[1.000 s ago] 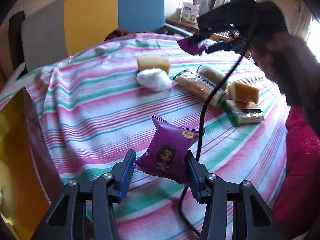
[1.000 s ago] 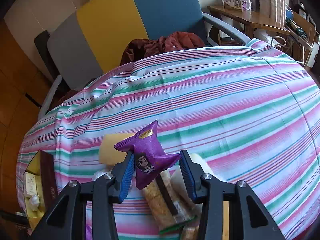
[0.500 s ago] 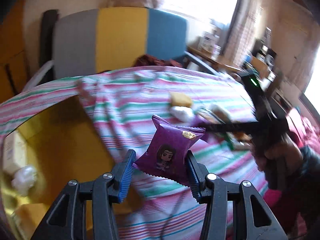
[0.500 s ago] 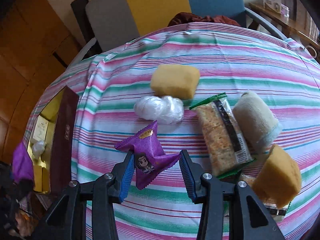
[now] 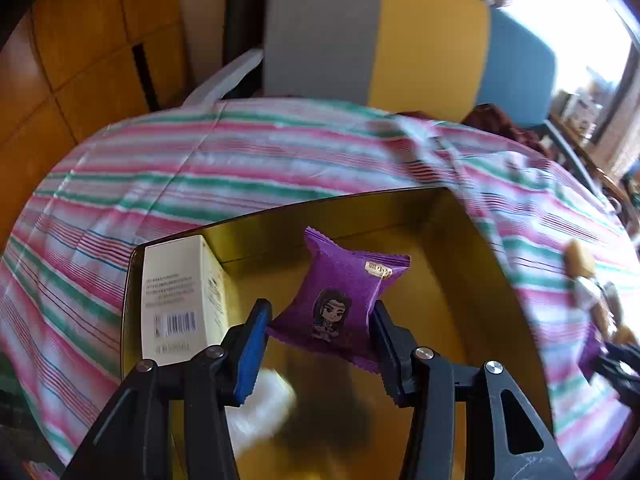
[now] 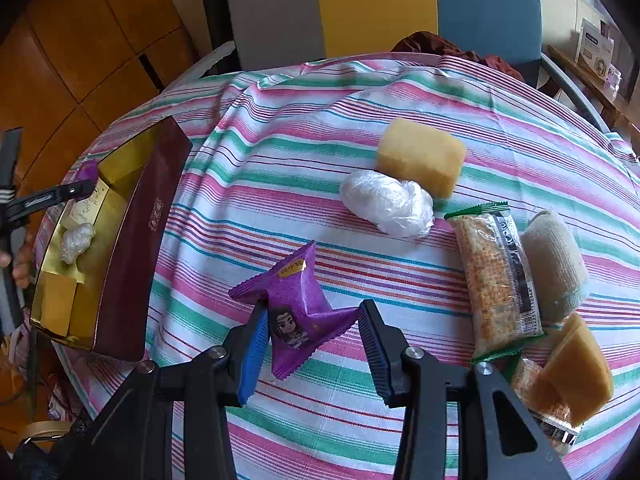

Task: Organize objects
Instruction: 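Carry both purple packets into the gold tray and open both tools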

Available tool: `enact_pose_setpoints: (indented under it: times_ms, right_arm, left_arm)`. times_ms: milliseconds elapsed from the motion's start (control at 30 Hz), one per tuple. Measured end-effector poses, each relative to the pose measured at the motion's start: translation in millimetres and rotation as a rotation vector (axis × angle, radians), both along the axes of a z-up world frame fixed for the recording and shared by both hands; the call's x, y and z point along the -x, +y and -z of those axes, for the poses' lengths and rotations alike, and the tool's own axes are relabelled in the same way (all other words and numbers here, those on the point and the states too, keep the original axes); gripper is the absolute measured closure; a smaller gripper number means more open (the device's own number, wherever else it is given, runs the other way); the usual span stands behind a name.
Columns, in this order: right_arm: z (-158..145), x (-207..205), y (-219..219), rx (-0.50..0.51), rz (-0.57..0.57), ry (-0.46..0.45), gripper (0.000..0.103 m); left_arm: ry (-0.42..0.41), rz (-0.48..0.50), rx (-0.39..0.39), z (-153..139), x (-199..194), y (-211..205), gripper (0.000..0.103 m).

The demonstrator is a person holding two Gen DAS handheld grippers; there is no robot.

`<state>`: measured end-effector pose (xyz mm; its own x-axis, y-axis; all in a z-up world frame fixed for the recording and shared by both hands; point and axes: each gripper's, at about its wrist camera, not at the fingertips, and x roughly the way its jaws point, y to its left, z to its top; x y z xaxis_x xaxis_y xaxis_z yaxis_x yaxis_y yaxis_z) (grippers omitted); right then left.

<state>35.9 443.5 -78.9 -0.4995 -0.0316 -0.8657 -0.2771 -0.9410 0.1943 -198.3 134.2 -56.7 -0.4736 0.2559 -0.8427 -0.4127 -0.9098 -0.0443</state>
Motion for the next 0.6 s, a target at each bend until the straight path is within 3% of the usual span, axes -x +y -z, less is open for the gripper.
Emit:
enact_pose_setpoints:
  times_ms: [167,267,433,600]
  right_arm:
    - [1.7,2.3,-1.2,0.001,-0.007,-0.006,0.058]
    - [2.8,3.0,-1.2,0.001,-0.010,-0.010,0.058]
    - [5.3,3.8,-0.8,-0.011,-0.009,-0.022,0.058]
    - [1.9,2.2,-0.3,-0.030,-0.001,-0.007,0.058]
  left_arm:
    - [-0.011,-0.045,0.069,18.9,26.8,3.9,0.052]
    - [-0.003,-0.058,0.064,20.0,30.8,4.2,0.042]
    - [0.041,-0.056,0.058,6.5,20.1,-2.8,0.040]
    - [0.112,-0.060,-0.004,-26.1,-18.4,-26.0,0.040]
